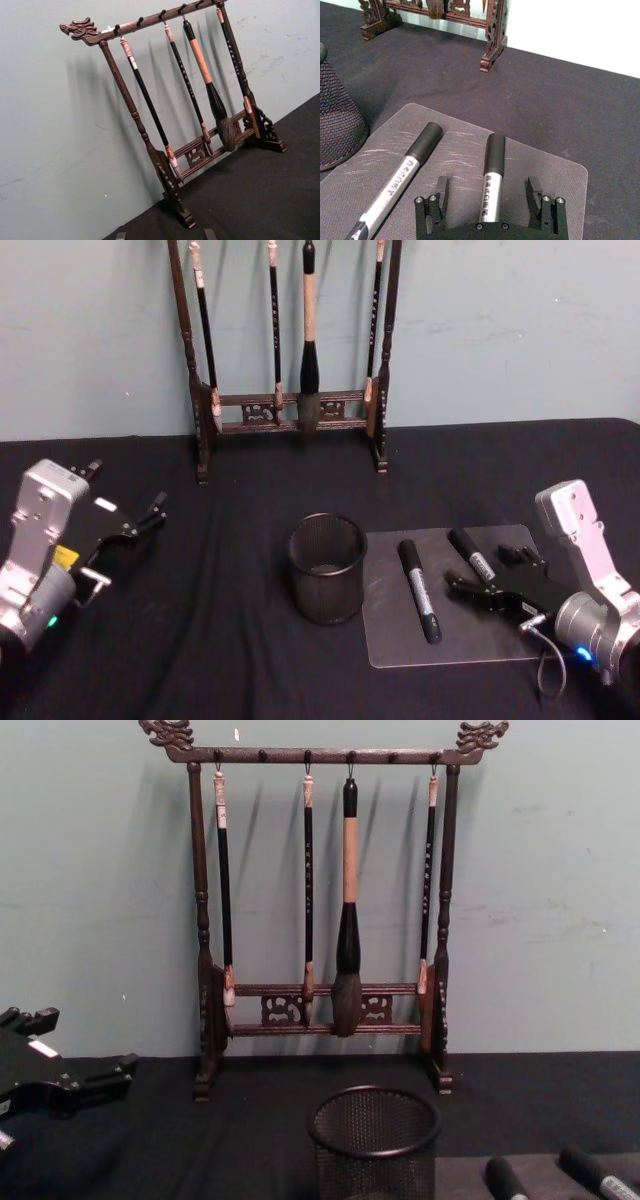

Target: Pick up the water-based marker from the table and place it into the pen holder.

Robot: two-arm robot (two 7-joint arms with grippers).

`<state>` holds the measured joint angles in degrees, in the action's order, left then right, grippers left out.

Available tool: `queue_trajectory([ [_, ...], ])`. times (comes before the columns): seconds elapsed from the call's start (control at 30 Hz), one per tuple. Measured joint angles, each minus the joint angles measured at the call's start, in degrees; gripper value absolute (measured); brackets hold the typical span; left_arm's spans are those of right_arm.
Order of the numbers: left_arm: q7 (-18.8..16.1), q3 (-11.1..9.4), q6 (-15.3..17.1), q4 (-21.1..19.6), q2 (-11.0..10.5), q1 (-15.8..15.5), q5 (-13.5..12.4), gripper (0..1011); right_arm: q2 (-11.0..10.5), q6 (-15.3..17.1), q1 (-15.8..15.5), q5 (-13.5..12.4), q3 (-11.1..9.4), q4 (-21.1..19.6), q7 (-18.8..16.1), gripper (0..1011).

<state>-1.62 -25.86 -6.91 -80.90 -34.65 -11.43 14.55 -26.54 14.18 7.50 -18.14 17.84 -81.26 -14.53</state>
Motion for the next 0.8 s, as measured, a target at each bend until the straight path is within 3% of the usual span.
queue_trajectory([
  [0.33,0.00,0.00,0.00,0.00,0.00,0.00,0.00,1009,-0.04,-0.01,-0.03,-0.01,0.07,-0.07,0.10,997],
  [0.53,0.00,0.00,0.00,0.00,0.00,0.00,0.00,1009,-0.07,-0.03,-0.06,-0.02,0.11,-0.10,0.16,881],
  [0.8,0.00,0.00,0.00,0.00,0.00,0.00,0.00,1009,-0.10,-0.04,-0.06,-0.04,0.12,-0.13,0.21,648],
])
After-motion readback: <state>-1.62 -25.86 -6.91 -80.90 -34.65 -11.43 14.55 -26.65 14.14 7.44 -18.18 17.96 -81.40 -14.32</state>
